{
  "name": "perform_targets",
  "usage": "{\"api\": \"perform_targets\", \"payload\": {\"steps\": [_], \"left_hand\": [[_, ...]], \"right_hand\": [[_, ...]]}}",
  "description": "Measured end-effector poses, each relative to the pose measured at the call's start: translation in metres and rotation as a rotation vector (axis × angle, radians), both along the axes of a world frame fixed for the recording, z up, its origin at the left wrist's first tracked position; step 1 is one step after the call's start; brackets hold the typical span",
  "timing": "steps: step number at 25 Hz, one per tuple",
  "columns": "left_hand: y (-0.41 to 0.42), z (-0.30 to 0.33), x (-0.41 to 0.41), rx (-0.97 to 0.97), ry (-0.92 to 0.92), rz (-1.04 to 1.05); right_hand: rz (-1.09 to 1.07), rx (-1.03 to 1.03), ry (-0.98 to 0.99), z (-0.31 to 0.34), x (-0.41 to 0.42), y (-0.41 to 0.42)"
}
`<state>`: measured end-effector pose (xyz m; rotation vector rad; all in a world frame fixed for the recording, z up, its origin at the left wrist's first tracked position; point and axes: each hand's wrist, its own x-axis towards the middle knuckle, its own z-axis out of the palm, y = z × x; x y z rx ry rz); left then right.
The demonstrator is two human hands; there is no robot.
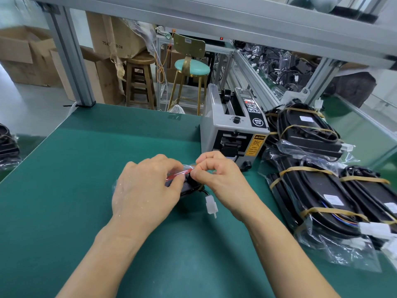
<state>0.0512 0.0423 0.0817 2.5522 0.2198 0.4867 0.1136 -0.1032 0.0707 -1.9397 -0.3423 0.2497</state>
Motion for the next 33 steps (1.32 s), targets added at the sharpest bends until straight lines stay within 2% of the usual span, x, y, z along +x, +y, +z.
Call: {"api": "perform_targets", "payload": {"steps": [5, 14, 17, 19, 22, 26, 30, 33], "left_hand": [[-0.001, -0.001, 0.001, -0.006, 0.006, 0.003], [-0.004, -0.004, 0.003, -0.053, -0.087, 0.017], [-0.006, -0.005, 0.005, -0.072, -0.057, 0.069], [-0.007, -0.006, 0.007, -0.081, -0.037, 0.104], [-0.008, -0.006, 0.009, -0.095, 0.000, 0.119], [-0.005, -0.007, 0.009, -0.134, 0.029, 0.120], [-0.004, 0.000, 0.007, -0.051, -0.016, 0.056], [0.002, -0.003, 0.007, 0.147, 0.034, -0.066]], "right_hand": [[-0.005, 0.150, 0.120, -0.001, -0.002, -0.003], [-0.032, -0.058, -0.037, 0.001, -0.003, 0.001], [-0.085, -0.128, -0.117, -0.002, -0.005, 0.003], [-0.176, -0.063, -0.081, -0.006, -0.003, -0.001], [-0.225, 0.210, 0.050, -0.013, -0.003, -0.009], [-0.202, 0.150, 0.007, -0.025, -0.008, 0.006], [-0.227, 0.296, 0.104, -0.026, -0.008, 0.008], [-0.183, 0.192, 0.078, -0.023, -0.012, 0.011]]}}
